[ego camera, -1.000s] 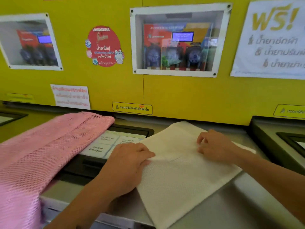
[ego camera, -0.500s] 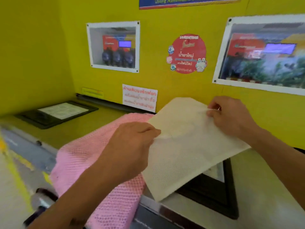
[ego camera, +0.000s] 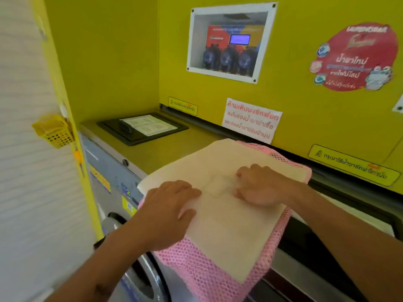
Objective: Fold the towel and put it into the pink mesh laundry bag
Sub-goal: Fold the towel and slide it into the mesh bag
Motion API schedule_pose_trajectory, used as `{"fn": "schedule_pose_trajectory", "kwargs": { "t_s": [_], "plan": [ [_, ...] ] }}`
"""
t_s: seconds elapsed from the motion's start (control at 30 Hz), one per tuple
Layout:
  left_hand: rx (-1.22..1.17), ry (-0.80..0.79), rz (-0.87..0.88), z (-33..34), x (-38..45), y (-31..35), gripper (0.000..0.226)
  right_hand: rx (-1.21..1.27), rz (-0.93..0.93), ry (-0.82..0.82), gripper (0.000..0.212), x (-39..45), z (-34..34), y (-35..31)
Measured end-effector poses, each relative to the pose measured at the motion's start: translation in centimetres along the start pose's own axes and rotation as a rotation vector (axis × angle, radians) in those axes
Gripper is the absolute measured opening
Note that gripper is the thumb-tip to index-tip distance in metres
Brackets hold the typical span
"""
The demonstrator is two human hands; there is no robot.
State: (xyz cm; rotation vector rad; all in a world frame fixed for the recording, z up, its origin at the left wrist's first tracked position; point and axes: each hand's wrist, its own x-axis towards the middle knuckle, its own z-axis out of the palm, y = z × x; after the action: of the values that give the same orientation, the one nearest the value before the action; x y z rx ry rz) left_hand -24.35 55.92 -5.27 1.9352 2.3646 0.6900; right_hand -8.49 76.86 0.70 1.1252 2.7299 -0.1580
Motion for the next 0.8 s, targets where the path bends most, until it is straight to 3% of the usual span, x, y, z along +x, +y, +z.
{"fn": "schedule_pose_trajectory", "kwargs": {
  "t_s": [0.1, 0.23, 0.4, 0.53, 0.63, 0.77, 0.8],
  "plan": [
    [-0.011, 0.026, 0.032, -0.3, 0.0, -0.4, 0.048, 0.012, -0.012, 0.038, 0.052, -1.1, 0.2, -0.6],
    [-0.054, 0.062, 0.096, -0.5, -0.2, -0.7, 0.044, 0.071, -0.052, 0.193, 0.029, -2.0, 1.7, -1.0],
    [-0.058, 0.132, 0.225, 0.9, -3.2, -1.3, 0.062, 0.085, -0.035, 0.155, 0.024, -4.0, 1.2, -1.7],
    [0.05, 0.147, 0.27, 3.0, -5.7, -1.6, 0.086, -0.08, -0.204, 0.372, 0.04, -9.3, 1.4, -4.9],
    [0.168, 0.079, 0.27, 4.8, -6.1, -1.8, 0.105, -0.127, -0.362, 0.226, 0.046, -13.3, 2.8, -7.6],
    [0.338, 0.048, 0.222, 7.3, -5.5, -1.6, 0.124, -0.388, -0.273, 0.073, 0.12, -13.3, 8.1, -7.7],
    [0.353, 0.054, 0.206, 7.8, -5.3, -1.5, 0.126, -0.441, -0.24, 0.081, 0.127, -13.0, 9.2, -7.5]
  ]
}}
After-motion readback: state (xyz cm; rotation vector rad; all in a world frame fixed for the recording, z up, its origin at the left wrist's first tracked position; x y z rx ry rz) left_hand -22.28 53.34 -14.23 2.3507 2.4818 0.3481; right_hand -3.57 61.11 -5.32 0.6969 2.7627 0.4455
